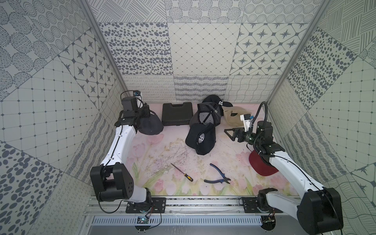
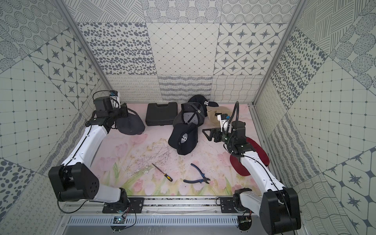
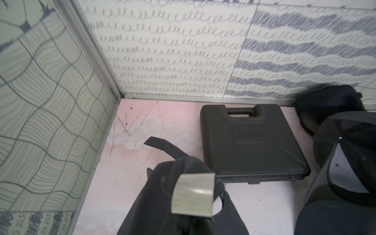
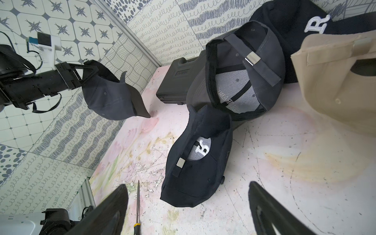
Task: Open the adjustable buckle of the baseball cap
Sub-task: Place the baseball cap at the center of the board.
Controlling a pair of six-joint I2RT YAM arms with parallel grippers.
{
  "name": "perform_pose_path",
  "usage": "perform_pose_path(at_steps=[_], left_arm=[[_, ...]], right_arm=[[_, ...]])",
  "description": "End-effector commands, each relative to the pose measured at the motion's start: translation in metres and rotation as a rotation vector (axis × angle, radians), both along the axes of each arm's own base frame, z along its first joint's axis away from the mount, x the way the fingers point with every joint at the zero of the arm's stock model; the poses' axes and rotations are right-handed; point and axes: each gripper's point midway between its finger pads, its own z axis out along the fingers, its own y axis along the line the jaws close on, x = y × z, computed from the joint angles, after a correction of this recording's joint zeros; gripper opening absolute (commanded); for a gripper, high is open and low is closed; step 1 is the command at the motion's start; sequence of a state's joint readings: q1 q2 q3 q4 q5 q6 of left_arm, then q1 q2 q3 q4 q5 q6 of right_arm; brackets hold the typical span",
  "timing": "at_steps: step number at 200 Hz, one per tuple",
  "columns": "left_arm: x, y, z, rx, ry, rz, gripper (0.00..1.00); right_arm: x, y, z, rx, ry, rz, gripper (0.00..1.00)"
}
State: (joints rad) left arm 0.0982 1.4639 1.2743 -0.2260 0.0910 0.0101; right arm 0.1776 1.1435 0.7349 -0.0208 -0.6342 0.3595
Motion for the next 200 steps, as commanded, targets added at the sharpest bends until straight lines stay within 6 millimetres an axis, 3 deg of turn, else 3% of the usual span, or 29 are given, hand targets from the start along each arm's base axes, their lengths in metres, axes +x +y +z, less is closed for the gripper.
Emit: perform_pose_path(at_steps=[1, 31, 37, 50, 64, 77, 82, 86, 113, 137, 168, 200], left_arm=[[0.007, 0.02, -0.028, -0.087, 0.01, 0.073, 0.0], [0.008, 0.025, -0.053, -0.125, 0.061, 0.095, 0.01], [0.008, 0.024, -0.055, -0.134, 0.069, 0.092, 0.14], [0.01, 0.018, -0.058, -0.161, 0.082, 0.069, 0.52], [0.01, 0.014, -0.062, -0.18, 0.083, 0.052, 0.67], [0.007, 0.013, -0.06, -0.189, 0.068, 0.049, 0.74], [0.006, 0.012, -0.058, -0.192, 0.061, 0.05, 0.93], [0.005, 0.012, -0.057, -0.195, 0.053, 0.048, 0.98], [-0.006, 0.002, -0.039, -0.223, 0.006, 0.009, 0.99], [-0.015, -0.024, -0.02, -0.32, -0.036, -0.082, 0.99], [-0.025, -0.09, -0.011, -0.309, -0.027, -0.249, 0.94], [-0.044, -0.155, -0.013, -0.329, 0.01, -0.405, 0.9]], right_arm=[[0.007, 0.006, -0.003, -0.005, -0.003, -0.004, 0.93], [0.008, 0.012, -0.009, -0.045, 0.004, -0.012, 0.94], [0.008, 0.013, -0.008, -0.052, -0.002, -0.015, 0.95], [0.008, 0.013, -0.007, -0.069, -0.018, -0.02, 0.97], [0.01, 0.013, -0.006, -0.078, -0.028, -0.026, 0.98], [0.01, 0.013, -0.005, -0.083, -0.028, -0.023, 0.98], [0.011, 0.013, -0.005, -0.085, -0.024, -0.025, 0.98], [0.011, 0.012, -0.005, -0.087, -0.021, -0.028, 0.98], [0.013, 0.011, 0.0, -0.094, -0.025, -0.041, 0.98], [0.01, 0.015, 0.007, -0.093, -0.048, -0.028, 0.98], [0.005, 0.031, 0.001, -0.115, 0.002, 0.018, 0.98], [-0.001, 0.046, -0.022, -0.125, 0.115, 0.039, 0.9]])
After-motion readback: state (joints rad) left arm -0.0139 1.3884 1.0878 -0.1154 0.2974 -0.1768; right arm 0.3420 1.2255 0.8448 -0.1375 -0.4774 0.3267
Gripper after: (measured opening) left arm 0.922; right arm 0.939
